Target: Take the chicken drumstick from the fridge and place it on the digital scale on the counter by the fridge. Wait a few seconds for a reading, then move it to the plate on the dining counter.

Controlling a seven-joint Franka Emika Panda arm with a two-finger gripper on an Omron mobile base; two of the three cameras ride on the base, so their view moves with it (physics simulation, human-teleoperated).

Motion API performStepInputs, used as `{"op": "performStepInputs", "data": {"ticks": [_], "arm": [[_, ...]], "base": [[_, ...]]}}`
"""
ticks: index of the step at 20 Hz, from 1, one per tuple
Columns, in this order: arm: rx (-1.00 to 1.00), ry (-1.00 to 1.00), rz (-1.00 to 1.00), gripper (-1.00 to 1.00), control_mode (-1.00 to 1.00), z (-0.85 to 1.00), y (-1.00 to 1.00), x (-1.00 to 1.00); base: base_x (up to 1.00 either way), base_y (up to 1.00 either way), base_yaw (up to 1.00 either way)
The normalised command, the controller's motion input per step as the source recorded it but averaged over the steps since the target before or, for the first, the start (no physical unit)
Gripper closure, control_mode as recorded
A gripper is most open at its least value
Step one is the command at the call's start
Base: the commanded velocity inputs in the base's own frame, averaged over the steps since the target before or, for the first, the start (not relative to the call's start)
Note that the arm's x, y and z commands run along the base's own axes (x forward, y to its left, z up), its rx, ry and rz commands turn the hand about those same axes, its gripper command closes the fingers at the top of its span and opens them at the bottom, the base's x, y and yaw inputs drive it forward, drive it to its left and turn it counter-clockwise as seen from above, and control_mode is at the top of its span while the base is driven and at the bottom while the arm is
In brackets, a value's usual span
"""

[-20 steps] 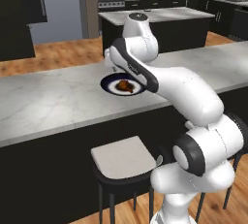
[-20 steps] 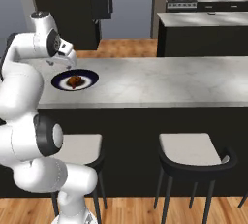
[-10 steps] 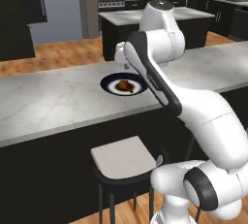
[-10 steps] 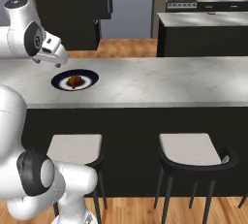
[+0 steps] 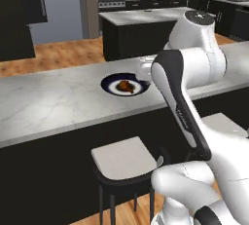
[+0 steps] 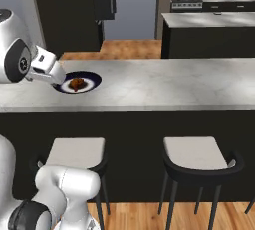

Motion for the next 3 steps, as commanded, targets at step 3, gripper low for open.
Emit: {"op": "performStepInputs", "data": {"ticks": [3], "arm": [[0.0,-0.01,0.0,-1.0,-1.0,-0.29,-0.23,-1.0]], "base": [[0.0,0.0,0.0]]}}
